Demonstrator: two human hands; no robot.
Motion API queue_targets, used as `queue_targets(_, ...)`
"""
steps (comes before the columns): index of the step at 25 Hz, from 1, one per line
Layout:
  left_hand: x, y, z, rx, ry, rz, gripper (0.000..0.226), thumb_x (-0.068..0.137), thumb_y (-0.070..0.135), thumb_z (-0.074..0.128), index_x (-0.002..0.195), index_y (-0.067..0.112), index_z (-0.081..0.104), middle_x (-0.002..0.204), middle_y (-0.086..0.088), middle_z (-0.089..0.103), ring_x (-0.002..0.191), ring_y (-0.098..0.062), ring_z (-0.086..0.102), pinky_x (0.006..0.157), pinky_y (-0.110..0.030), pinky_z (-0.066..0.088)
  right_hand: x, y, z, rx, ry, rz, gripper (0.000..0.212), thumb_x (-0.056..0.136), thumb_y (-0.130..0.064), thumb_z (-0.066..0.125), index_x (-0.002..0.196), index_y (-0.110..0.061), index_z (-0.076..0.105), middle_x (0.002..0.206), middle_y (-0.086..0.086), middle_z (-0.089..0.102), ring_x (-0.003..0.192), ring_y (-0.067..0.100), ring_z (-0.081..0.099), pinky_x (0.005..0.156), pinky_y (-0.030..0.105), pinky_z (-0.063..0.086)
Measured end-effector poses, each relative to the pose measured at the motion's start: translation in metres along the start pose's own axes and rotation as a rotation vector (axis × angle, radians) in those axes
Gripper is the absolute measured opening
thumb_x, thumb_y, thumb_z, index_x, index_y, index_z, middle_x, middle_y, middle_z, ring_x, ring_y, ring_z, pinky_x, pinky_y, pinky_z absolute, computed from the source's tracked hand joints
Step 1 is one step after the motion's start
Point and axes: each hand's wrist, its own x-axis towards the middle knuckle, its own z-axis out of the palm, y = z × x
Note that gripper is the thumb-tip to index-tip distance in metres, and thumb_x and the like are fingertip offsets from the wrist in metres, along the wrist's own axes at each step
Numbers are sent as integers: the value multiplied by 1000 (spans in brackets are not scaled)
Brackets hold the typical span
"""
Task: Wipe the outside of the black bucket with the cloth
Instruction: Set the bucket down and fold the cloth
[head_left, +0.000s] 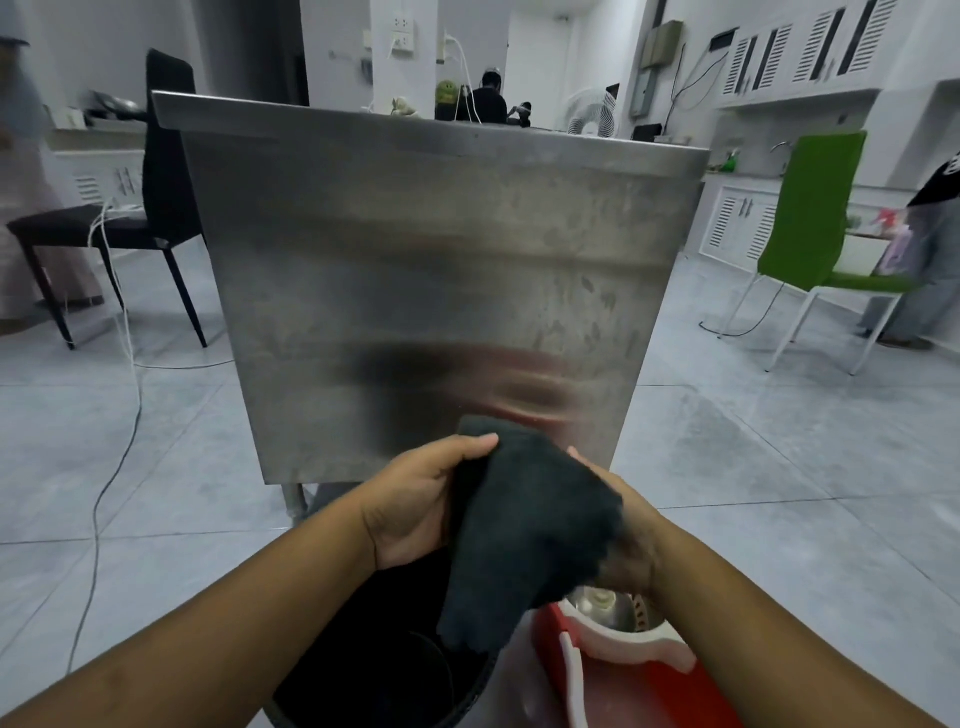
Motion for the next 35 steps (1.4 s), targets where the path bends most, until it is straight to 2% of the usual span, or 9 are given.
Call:
queue_targets(3,1,3,-7,-56,90,94,49,75,26,57,122,11,64,106,-10,75,91,-22,72,80,-33,59,4,4,7,-31,-54,81,85,88,-74,30,126,-5,61,106,26,72,97,40,70,91,54,50)
queue_targets(11,1,1,-17,-76,139,87,62,75,26,56,132,3,54,129,-20,64,106,-30,66,83,-37,54,15,12,5,83,-199,72,104,74,-88,14,141,-18,50,134,25,60,120,40,61,107,57,40)
queue_targets(16,-1,-1,-15,-50,97,54,57,75,25,54,127,2,58,111,-15,72,93,-24,71,77,-33,59,4,1,19,339,-218,-218,69,89,-63,43,138,-16,49,141,18,56,119,36,61,86,51,55)
queue_targets(18,-1,0,-15,4,96,71,42,83,20,52,121,7,63,108,-13,74,93,-23,71,82,-34,58,7,0,18,257,-99,-324,54,85,-36,64,135,-20,52,141,16,54,122,34,57,87,51,54)
queue_targets(22,8,0,-24,250,323,154,22,98,17,47,96,10,68,100,-16,72,88,-26,68,85,-40,52,6,-6,9,-8,93,-471,42,85,0,66,121,-22,63,118,19,63,104,32,61,73,43,56)
queue_targets(24,11,-3,-27,306,406,170,18,96,17,53,82,11,63,93,-20,65,78,-26,63,73,-38,53,5,-9,3,-170,182,-478,33,86,2,67,110,-21,69,116,18,66,105,34,63,79,46,58)
queue_targets(27,15,-11,-25,276,447,232,19,88,-1,62,92,16,52,82,-14,69,67,-23,65,57,-32,54,4,-11,-2,-314,265,-487,31,84,4,68,106,-19,70,111,14,70,105,33,66,88,50,58)
queue_targets(30,18,-17,-17,277,370,231,38,83,-10,64,104,21,57,74,-2,73,65,-18,66,57,-30,53,7,-11,-5,-337,291,-515,35,81,7,70,102,-21,71,107,11,71,98,28,68,80,38,58)
queue_targets(35,23,-26,-9,338,419,273,24,82,-6,67,102,8,70,81,-6,72,63,-8,69,54,-17,55,10,-15,-18,-386,328,-481,37,80,8,71,100,-23,72,109,11,71,104,32,66,84,42,58)
